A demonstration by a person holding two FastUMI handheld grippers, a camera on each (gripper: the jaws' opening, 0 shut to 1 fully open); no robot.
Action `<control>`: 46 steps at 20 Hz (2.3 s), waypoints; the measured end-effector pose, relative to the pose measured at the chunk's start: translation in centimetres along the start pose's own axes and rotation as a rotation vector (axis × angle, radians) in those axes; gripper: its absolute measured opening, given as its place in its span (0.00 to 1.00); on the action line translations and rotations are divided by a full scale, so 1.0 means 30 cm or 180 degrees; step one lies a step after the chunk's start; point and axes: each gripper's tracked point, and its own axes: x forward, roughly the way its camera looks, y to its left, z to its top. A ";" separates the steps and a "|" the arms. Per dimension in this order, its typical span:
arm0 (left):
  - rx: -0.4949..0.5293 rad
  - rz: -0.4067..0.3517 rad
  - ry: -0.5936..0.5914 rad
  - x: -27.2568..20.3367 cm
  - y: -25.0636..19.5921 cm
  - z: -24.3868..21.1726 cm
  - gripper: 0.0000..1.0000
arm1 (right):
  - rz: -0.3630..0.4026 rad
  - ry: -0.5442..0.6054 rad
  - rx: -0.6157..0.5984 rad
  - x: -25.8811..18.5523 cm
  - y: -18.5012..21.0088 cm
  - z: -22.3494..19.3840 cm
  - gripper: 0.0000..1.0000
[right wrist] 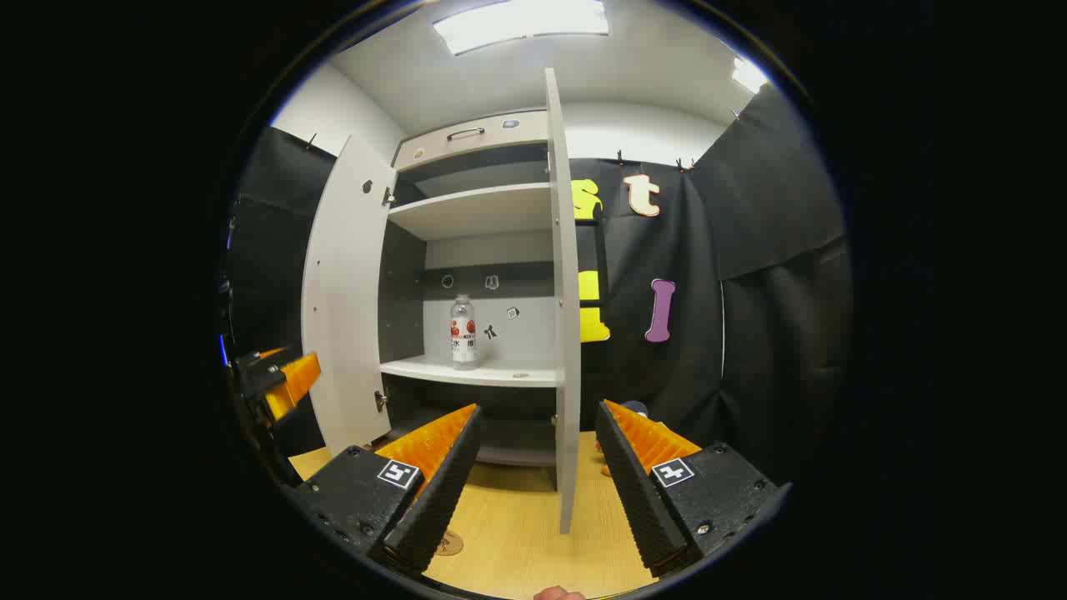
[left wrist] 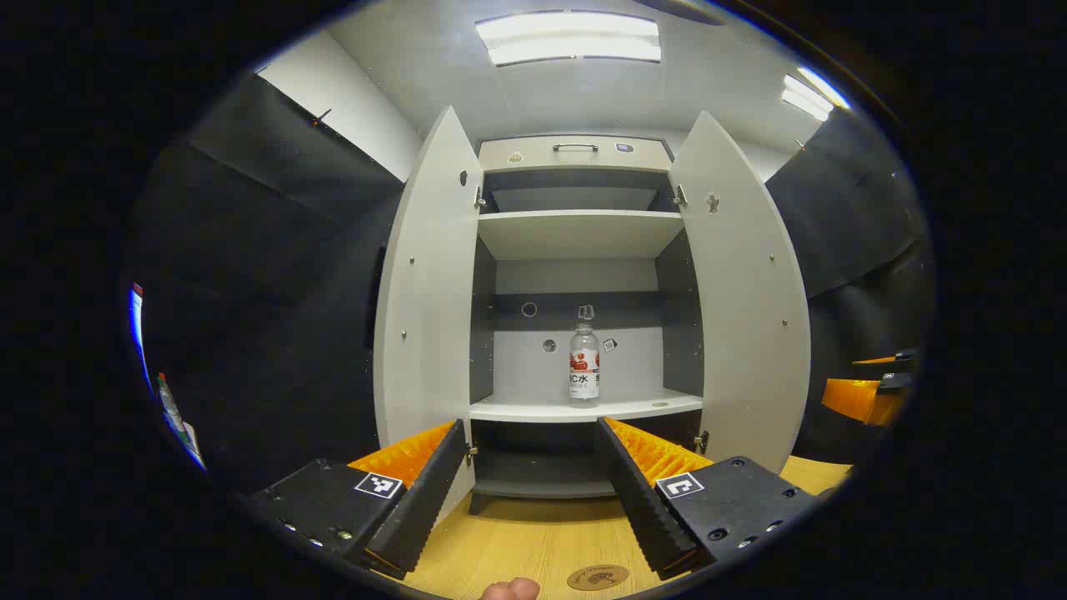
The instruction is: Grasp the bottle in the cabinet with the left hand and place it on the coaster, then close the right door with the right hand and the left door with the left hand.
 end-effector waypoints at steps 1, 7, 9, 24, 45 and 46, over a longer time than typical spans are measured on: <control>-0.0010 -0.0034 0.0018 0.006 -0.003 -0.007 0.94 | -0.0002 -0.0033 -0.0021 0.003 0.013 0.000 0.84; 0.0019 0.0032 -0.0001 0.016 0.031 -0.014 0.95 | 0.0031 0.0031 -0.0014 0.003 0.067 -0.014 0.84; 0.0019 0.0024 -0.0010 0.015 0.031 -0.009 0.95 | 0.0041 0.0036 -0.0025 0.002 0.075 -0.014 0.84; 0.0012 -0.0099 -0.0070 0.038 -0.002 0.036 0.99 | 0.0071 -0.0044 -0.0098 -0.032 0.096 0.030 0.84; -0.0084 -0.0805 -0.0257 0.751 -0.260 0.261 0.94 | -0.0622 0.0030 -0.0012 -0.107 -0.112 0.007 0.83; -0.0094 -0.0818 -0.0251 0.798 -0.267 0.259 0.94 | -0.0650 0.0030 -0.0023 -0.105 -0.120 0.009 0.83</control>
